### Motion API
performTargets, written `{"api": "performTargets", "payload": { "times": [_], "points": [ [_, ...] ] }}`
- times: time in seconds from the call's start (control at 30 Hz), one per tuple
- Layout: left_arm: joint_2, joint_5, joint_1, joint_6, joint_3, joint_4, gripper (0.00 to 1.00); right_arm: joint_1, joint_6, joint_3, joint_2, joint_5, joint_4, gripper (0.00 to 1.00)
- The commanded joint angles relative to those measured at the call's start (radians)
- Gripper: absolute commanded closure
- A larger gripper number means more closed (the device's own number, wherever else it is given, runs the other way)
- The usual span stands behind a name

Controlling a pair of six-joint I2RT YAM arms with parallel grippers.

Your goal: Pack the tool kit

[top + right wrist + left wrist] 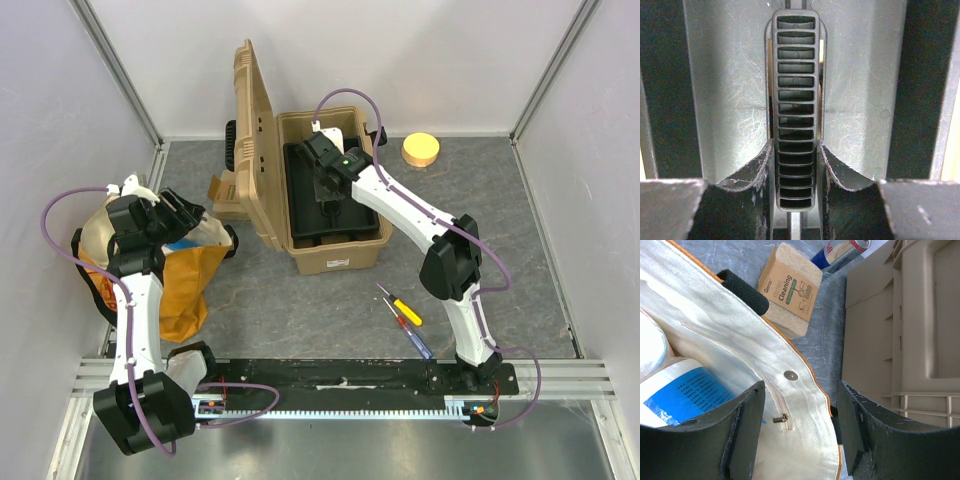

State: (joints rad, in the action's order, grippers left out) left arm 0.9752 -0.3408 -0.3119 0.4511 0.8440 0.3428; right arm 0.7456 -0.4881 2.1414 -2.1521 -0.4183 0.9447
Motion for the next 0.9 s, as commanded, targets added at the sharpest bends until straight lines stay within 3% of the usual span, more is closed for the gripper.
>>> {"api": "performTargets", "payload": {
  "times": [0.0, 0.2, 0.87],
  "points": [
    [-0.013, 0.01, 0.002, -0.035, 0.024, -0.016, 0.36, -0.005, -0.009, 0.04, 0.023, -0.046, 0.028, 1.0],
    [-0.013, 0.01, 0.002, -0.034, 0.024, -0.016, 0.36, -0.005, 0.006, 0.127, 0.024, -0.057, 0.078, 1.0],
    [-0.018, 0.008, 0.002, -0.032, 0.023, -0.016, 0.36, 0.008, -0.046, -0.046, 0.075, 0.024, 0.035, 1.0]
  ]
}}
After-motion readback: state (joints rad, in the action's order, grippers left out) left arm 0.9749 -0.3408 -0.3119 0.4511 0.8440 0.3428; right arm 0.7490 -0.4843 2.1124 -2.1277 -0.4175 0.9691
